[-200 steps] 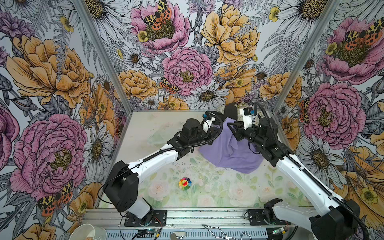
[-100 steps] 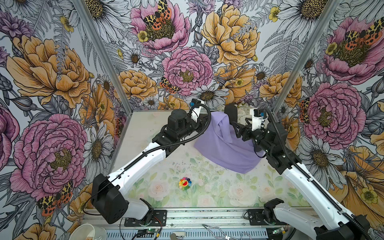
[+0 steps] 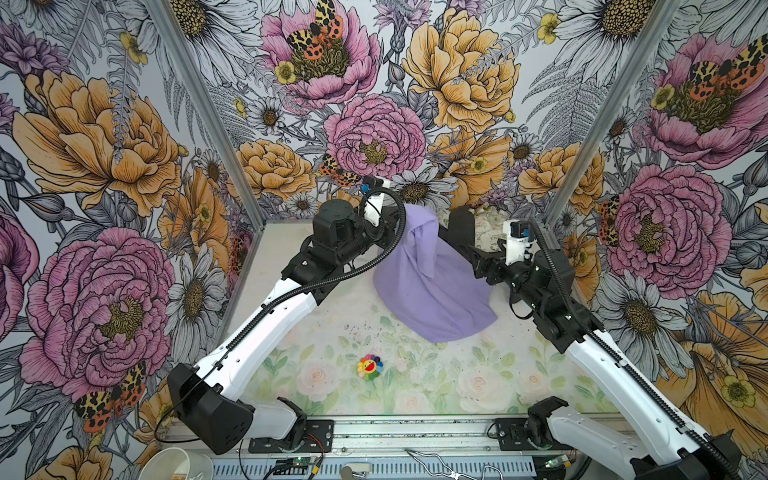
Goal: Pick out a specific cloth from the pile
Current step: 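Carry the lavender shirt with the left gripper away from the pile and release it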
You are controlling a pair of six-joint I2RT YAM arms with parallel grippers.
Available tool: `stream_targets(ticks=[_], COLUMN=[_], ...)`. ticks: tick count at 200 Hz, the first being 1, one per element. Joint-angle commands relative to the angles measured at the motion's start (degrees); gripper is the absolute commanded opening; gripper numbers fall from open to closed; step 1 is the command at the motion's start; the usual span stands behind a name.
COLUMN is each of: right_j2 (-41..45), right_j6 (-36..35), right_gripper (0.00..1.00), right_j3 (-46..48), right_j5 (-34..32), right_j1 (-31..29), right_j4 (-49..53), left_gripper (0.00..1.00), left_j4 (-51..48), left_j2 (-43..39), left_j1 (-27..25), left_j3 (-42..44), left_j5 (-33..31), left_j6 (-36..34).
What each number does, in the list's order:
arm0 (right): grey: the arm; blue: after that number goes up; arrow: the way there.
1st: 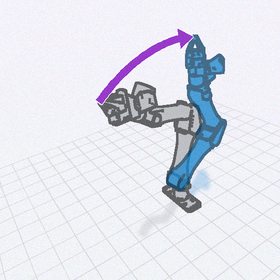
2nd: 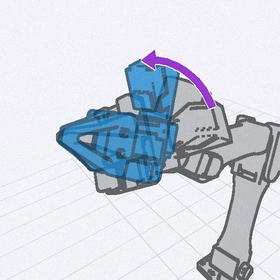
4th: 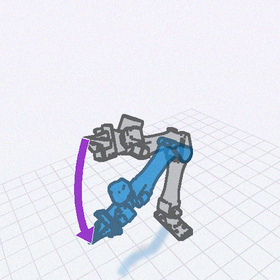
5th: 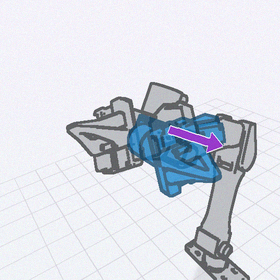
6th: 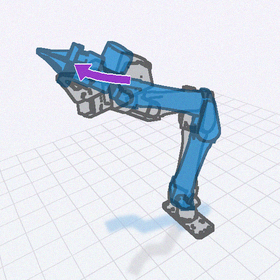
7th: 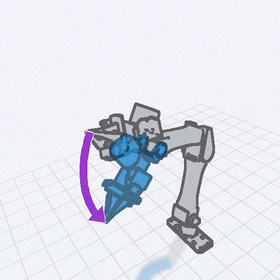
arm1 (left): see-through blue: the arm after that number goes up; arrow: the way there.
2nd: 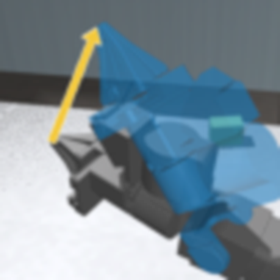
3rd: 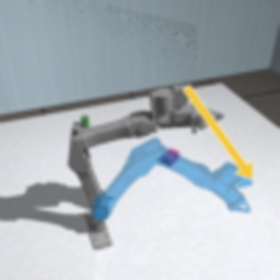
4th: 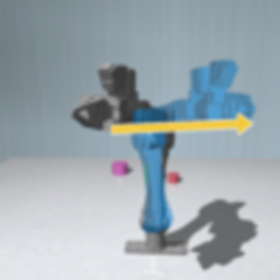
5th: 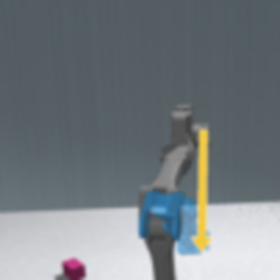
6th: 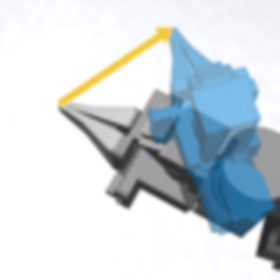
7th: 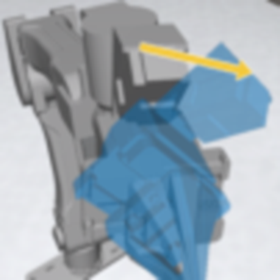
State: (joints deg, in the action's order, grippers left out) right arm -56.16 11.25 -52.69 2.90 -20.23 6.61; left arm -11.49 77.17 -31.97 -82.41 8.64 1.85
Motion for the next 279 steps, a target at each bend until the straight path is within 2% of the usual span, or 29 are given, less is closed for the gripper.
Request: stream_targets(ticks=[1,64,103,130,176,216,238,258,279], right_j2=[0.97,0.40,-0.68,-1.61,-2.04,-1.15,-1.36,-1.80,-2.20], right_j6=[-0.62,-0.75,-0.45,0.16,0.75,0.20,0.35,0.63,0.84], right_gripper=[0.90,0.91,0.91,0.91,0.92,0.92,0.92,0.92,0.92], right_j3=[0.23,0.04,-0.29,-0.82,-1.51,-0.94,-0.83,-0.51,-0.13], right_j5=[-1.06,-0.96,-0.31,0.53,1.59,1.59,1.78,2.09,2.89], right_j1=[0.05,0.07,0.04,0.05,0.12,0.16,0.18,0.17,0.15], right_j4=[-1.42,-1.43,-1.67,-2.21,-2.74,-2.72,-2.75,-2.92,-3.18], left_gripper=[0.00,0.00,0.00,0.00,0.00,0.00,0.00,0.00,0.00], left_j4=[-1.01,-3.80,-5.32,-6.27,-11.33,-14.56,-15.43,-15.09,-11.04], left_j2=[-2.92,-5.27,-1.38,4.77,17.50,21.53,19.77,15.89,9.87], left_j1=[2.52,13.12,20.43,24.25,26.58,27.28,27.40,27.16,27.18], left_j3=[-2.78,-4.84,-9.80,-16.83,-34.13,-44.42,-41.37,-31.68,-17.51], left_j5=[-2.49,-3.34,-1.85,-1.48,-0.83,-2.23,-1.91,-4.13,-7.12], left_j6=[-1.75,-1.95,-1.85,-1.14,-1.60,-3.26,-2.32,-0.99,2.21])
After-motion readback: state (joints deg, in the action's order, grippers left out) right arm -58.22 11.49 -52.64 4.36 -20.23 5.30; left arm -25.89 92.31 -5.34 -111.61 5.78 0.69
